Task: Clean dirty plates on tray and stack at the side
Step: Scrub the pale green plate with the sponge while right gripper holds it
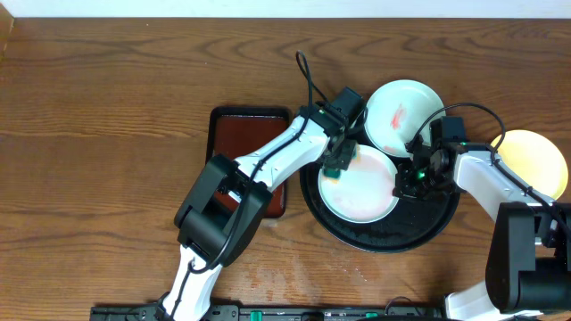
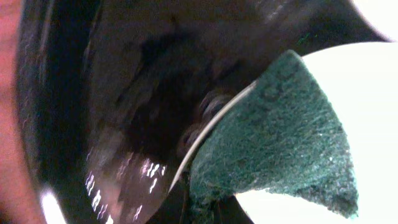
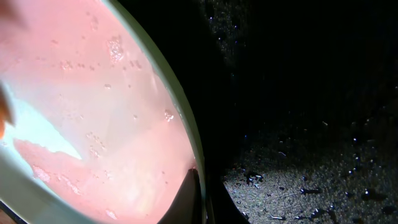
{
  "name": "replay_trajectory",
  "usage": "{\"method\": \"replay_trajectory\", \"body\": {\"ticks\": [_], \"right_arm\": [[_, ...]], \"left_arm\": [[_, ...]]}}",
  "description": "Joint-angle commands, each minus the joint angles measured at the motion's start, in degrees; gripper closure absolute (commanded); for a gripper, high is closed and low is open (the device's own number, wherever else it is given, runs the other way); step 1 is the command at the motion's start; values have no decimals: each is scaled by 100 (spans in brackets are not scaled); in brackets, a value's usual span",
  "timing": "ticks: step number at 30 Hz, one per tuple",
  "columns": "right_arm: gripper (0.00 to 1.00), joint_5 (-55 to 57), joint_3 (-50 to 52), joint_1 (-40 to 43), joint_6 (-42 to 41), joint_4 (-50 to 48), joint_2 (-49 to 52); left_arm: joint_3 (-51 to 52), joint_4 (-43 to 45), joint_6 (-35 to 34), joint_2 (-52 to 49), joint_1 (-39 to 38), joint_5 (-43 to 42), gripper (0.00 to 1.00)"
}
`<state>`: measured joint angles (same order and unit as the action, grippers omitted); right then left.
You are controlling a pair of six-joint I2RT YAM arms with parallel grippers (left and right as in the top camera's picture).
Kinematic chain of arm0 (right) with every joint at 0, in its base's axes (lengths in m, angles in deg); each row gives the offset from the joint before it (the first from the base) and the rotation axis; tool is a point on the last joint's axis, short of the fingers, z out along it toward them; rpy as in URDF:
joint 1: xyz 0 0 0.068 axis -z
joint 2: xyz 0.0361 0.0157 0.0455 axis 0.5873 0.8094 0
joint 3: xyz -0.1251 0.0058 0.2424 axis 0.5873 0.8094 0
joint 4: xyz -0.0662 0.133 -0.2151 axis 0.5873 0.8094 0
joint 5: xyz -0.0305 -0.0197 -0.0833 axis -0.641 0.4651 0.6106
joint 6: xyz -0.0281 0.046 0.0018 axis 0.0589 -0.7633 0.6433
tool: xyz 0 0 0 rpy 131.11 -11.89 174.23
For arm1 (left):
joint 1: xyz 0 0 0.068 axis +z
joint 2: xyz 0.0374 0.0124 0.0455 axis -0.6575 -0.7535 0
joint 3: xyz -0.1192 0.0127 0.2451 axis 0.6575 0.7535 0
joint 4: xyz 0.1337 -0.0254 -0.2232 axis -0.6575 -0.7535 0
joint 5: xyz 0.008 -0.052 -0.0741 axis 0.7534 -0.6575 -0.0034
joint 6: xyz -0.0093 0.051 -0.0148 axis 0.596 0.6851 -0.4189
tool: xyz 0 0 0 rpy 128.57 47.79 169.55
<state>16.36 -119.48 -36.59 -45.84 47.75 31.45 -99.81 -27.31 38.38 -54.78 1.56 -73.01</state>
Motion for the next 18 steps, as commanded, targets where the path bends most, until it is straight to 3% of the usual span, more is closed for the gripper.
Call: {"method": "replay_trajectory", "body": {"ticks": [1, 5, 9, 18], "right_arm": [[99, 407, 109, -24, 7, 76, 166], [99, 407, 109, -24, 7, 68, 166], [99, 407, 109, -24, 2, 24, 166], [99, 404, 109, -24, -68, -35, 166]], "left_arm": [[-61, -807, -382, -186, 186, 852, 92], [-59, -1338, -461, -186, 138, 166, 93], [61, -1008, -461, -188, -24, -927, 93], [365, 90, -745, -190, -870, -1130, 93]]}}
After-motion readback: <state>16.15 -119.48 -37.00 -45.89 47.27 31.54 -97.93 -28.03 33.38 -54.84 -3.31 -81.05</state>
